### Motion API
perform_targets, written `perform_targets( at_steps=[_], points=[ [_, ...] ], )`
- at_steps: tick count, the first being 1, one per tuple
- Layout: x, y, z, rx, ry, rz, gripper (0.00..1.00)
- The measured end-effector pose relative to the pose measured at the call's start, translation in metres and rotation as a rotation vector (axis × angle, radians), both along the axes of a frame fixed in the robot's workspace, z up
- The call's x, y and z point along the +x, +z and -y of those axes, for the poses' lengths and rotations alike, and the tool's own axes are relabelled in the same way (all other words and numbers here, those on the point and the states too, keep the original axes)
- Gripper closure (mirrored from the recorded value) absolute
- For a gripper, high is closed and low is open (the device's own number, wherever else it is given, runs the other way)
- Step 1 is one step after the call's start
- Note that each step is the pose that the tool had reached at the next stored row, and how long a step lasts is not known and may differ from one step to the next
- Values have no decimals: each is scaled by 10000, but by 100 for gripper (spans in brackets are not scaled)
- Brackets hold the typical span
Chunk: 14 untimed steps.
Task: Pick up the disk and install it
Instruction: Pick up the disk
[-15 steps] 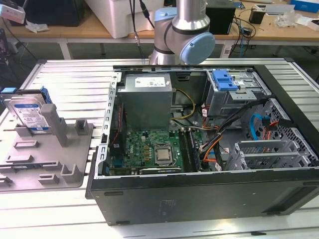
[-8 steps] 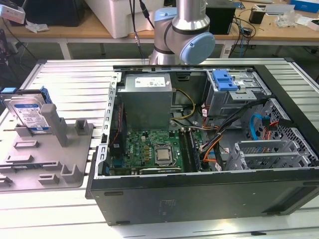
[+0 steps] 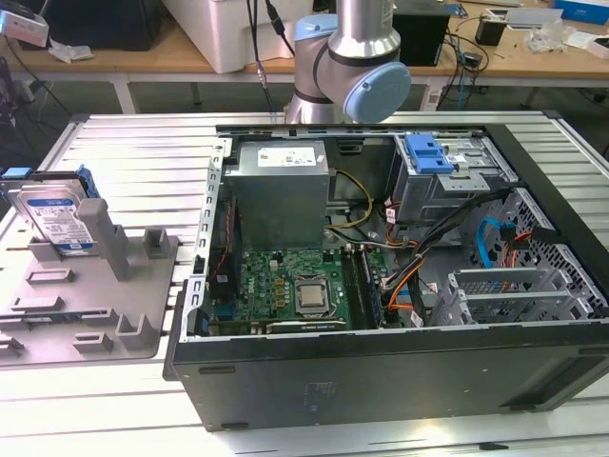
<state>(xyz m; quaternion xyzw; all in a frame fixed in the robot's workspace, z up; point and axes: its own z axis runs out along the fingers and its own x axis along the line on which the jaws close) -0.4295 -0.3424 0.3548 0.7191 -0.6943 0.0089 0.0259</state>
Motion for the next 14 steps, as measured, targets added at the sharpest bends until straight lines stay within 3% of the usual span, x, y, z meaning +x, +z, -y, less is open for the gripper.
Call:
perform_targets(
  at_steps=[5,10,14],
  points=[
    [1,-21,18,0,159,1,51],
    [4,-45,92,5,172,2,51],
    [22,-58,96,32,171,1,51]
  ],
)
